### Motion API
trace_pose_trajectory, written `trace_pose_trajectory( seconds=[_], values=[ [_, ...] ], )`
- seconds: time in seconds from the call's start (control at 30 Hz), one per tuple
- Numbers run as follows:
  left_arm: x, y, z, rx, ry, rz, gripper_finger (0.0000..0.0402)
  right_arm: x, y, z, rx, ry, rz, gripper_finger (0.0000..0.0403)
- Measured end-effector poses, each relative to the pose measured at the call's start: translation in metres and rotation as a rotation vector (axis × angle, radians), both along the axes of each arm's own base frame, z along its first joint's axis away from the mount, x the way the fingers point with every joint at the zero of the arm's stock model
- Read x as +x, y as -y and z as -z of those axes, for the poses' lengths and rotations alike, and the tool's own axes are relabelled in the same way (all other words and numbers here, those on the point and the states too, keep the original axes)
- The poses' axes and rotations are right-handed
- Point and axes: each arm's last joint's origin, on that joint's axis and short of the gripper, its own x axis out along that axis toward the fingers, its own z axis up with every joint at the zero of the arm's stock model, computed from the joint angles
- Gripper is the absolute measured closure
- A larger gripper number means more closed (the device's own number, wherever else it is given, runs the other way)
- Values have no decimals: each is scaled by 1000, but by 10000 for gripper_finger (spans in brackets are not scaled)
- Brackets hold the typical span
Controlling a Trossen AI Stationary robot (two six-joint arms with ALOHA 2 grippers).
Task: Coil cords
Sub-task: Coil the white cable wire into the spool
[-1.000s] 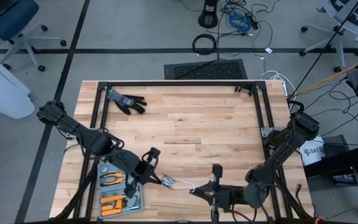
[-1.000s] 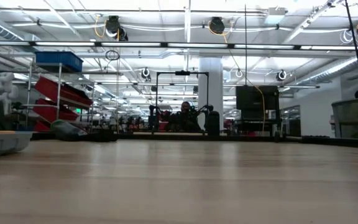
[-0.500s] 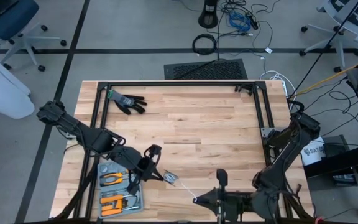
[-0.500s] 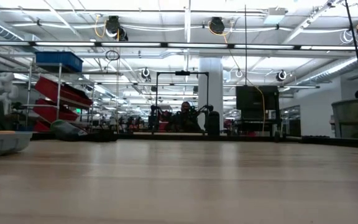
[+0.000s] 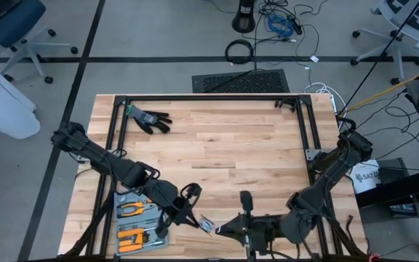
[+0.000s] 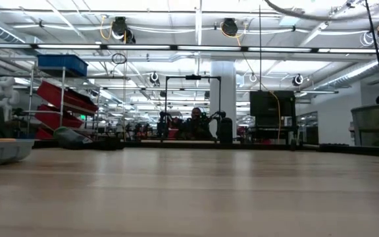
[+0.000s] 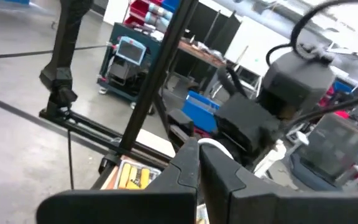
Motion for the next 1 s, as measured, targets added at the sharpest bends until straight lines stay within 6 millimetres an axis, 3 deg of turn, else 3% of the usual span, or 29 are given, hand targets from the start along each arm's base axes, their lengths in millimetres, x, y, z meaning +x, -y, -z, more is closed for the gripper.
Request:
trace_pose_trajectory(
  seconds=[0.47, 1.0],
  values=[
    [17, 14, 6, -84, 94, 125, 395, 24, 30, 10, -43, -90, 29, 403],
    [11, 32, -5, -74, 274, 222, 395, 34, 43, 16, -45, -146, -3, 402]
  ],
)
